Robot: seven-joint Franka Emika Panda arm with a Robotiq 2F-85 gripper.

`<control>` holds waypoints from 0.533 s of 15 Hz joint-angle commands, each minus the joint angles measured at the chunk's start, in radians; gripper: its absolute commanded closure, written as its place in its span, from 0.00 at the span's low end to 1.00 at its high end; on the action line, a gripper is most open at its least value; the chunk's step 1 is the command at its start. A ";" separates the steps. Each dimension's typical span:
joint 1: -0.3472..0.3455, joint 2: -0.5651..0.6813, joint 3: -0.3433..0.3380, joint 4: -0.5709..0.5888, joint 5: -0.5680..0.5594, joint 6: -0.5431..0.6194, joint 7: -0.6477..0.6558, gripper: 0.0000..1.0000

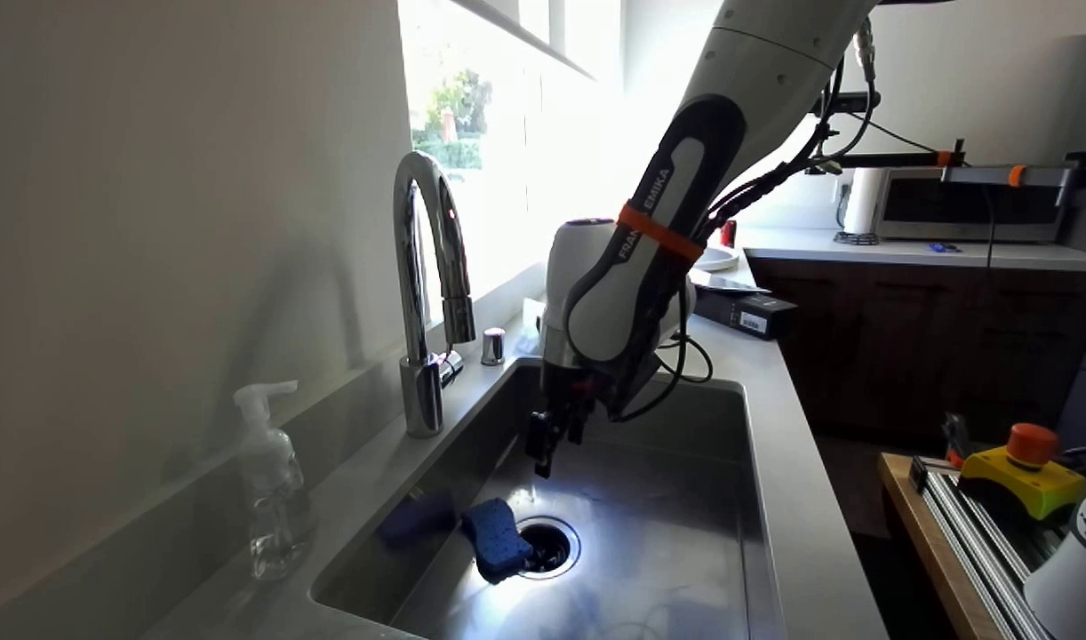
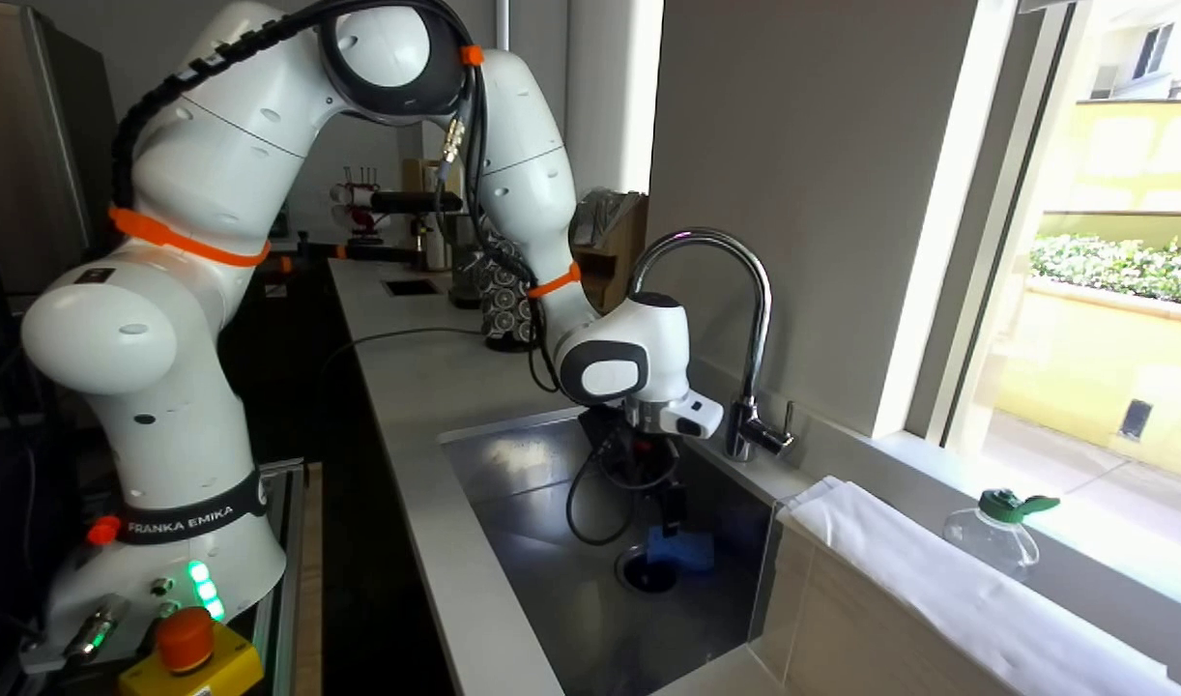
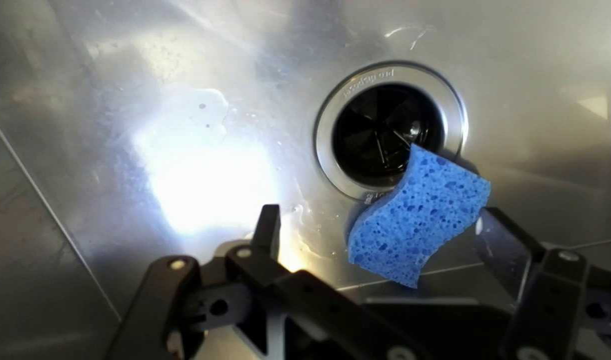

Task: Close the tap faucet

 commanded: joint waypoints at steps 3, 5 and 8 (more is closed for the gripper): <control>-0.059 -0.132 0.040 -0.153 -0.007 0.061 -0.080 0.00; -0.082 -0.170 0.054 -0.188 0.002 0.064 -0.107 0.00; -0.122 -0.220 0.080 -0.226 0.026 0.065 -0.151 0.00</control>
